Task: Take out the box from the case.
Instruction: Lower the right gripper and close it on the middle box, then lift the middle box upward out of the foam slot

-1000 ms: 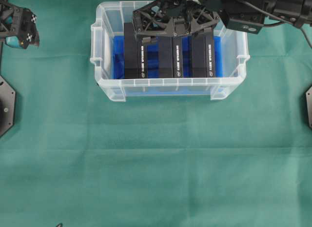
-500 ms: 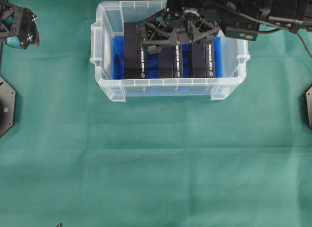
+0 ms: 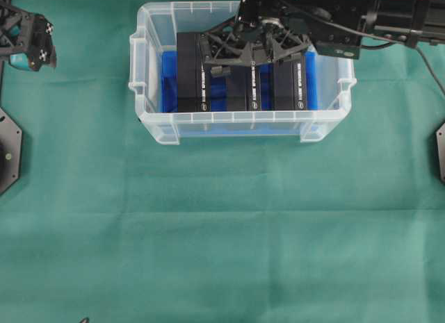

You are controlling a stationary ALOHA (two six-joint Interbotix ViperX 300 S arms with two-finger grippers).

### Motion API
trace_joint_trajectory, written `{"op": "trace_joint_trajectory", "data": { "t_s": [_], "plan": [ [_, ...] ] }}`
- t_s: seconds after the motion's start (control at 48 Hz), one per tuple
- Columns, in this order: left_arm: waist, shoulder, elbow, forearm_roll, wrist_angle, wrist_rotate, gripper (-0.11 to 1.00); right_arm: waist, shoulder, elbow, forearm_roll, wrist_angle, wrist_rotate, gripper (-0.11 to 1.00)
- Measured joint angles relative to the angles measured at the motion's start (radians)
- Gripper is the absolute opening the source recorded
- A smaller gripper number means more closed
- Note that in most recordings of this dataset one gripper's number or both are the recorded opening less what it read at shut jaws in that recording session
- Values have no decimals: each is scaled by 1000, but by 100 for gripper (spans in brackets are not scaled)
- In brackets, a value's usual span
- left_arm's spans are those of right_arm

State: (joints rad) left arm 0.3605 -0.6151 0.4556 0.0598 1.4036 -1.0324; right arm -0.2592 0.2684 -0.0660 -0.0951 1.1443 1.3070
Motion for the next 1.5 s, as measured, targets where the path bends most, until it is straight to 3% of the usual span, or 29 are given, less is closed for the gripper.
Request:
{"op": "trace_joint_trajectory", "data": {
  "t_s": [0.812,0.896,1.021,1.5],
  "plan": [
    [0,-5,8,-2,0,-2,92,-6,55,40,23,-66,6,93],
    [0,-5,8,0,0,0,92,-6,55,40,28,-66,15,89],
    [0,-5,8,-2,0,0,92,-3,55,40,32,-67,44,66],
    [0,-5,8,0,0,0,92,6,60,35,25,-61,66,66]
  ]
}}
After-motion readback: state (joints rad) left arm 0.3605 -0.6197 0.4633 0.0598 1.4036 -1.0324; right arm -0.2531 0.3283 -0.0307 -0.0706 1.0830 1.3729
